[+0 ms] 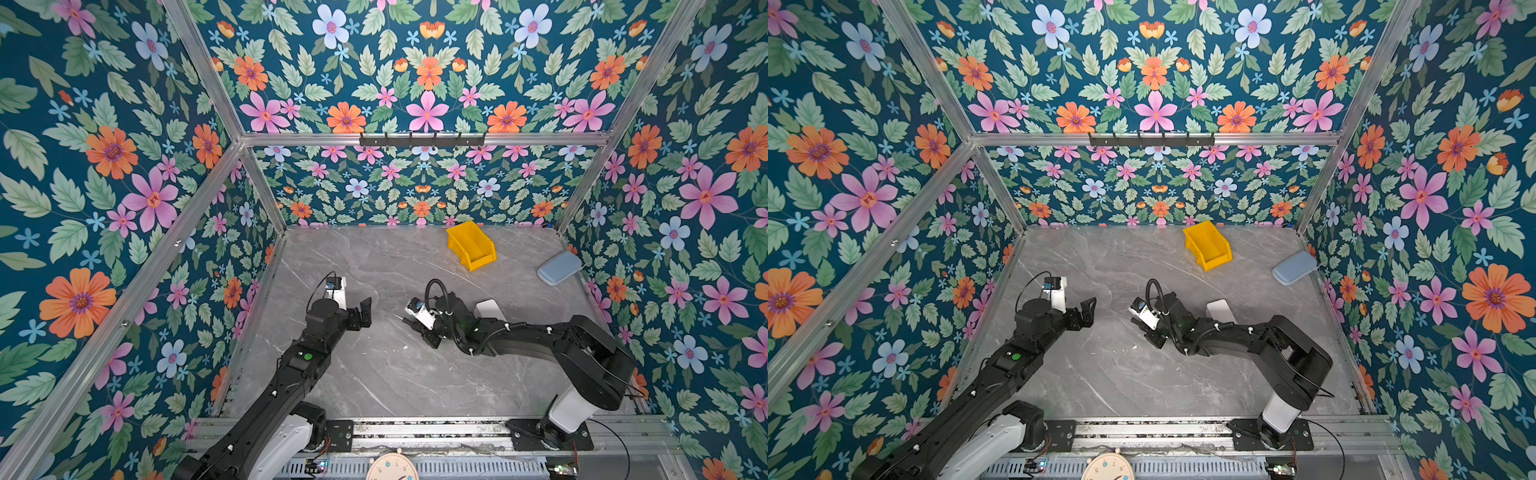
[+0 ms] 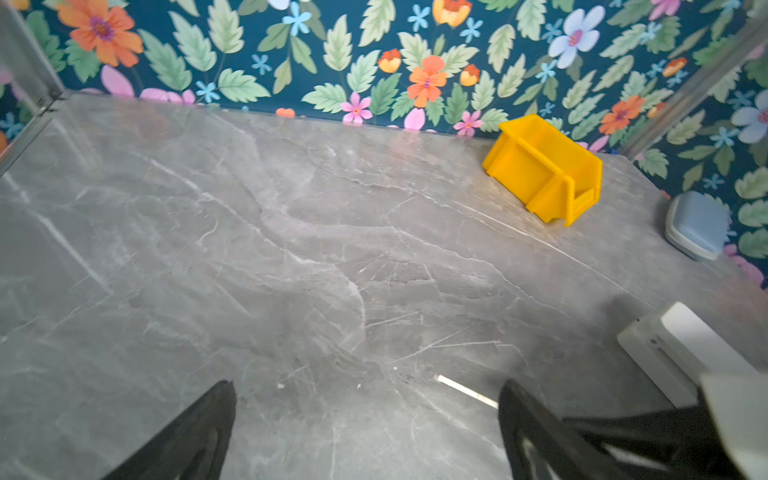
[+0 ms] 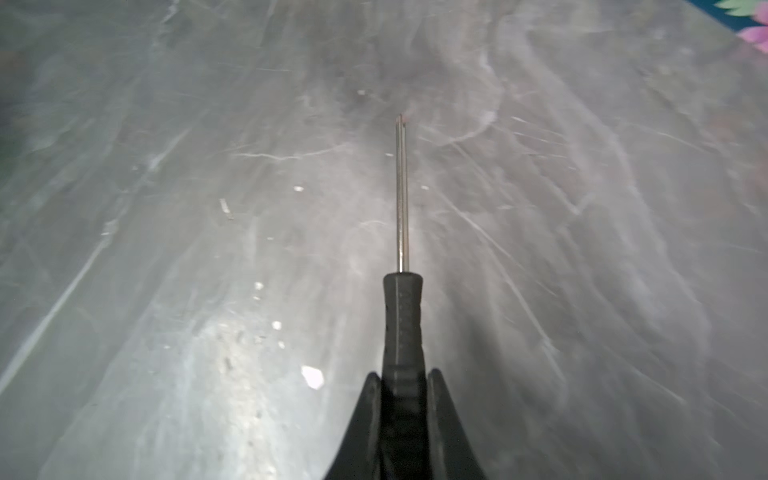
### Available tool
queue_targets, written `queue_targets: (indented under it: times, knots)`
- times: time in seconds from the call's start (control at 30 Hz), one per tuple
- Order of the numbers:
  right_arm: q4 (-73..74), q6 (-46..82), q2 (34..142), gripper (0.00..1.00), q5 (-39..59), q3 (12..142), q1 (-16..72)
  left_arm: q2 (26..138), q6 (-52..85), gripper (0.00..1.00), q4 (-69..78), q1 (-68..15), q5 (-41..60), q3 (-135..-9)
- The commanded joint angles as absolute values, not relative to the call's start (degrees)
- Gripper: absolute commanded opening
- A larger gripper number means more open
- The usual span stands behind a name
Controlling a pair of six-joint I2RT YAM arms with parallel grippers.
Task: Put the screwdriver in the bin
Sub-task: 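Carry the screwdriver toward the yellow bin while the left arm reaches forward, then lower the screwdriver into the yellow bin and open the right gripper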
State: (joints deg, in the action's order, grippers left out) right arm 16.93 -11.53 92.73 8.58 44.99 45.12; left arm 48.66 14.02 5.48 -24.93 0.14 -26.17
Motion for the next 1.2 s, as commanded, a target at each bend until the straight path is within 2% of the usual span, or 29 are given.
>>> queue_targets:
  times: [0.0, 0.27, 0.57, 0.83, 1.17]
  knots:
    - [18.59, -10.04, 89.75, 0.00, 7.77, 43.52, 42.02, 50.43, 8.89, 1.00, 16.07, -28.38, 1.64, -25.43]
    - [16.83, -7.29, 82.50, 0.00, 6.43, 40.69, 31.07, 57.42, 4.59, 1.00, 30.04, -36.80, 3.11, -23.62]
    - [14.62, -5.30, 81.04, 0.00, 8.28, 42.80, 15.74, 70.35, -2.23, 1.00, 32.29, -46.68, 1.84, -30.75]
    - [16.28, -4.83, 88.06, 0.00, 13.25, 48.84, 4.18, 80.11, -2.11, 1.00, 38.30, -49.81, 3.44, -35.76]
    - [17.84, -0.93, 101.97, 0.00, 16.94, 60.70, 3.17, 89.73, 3.32, 1.00, 43.80, -49.66, 0.02, -41.86]
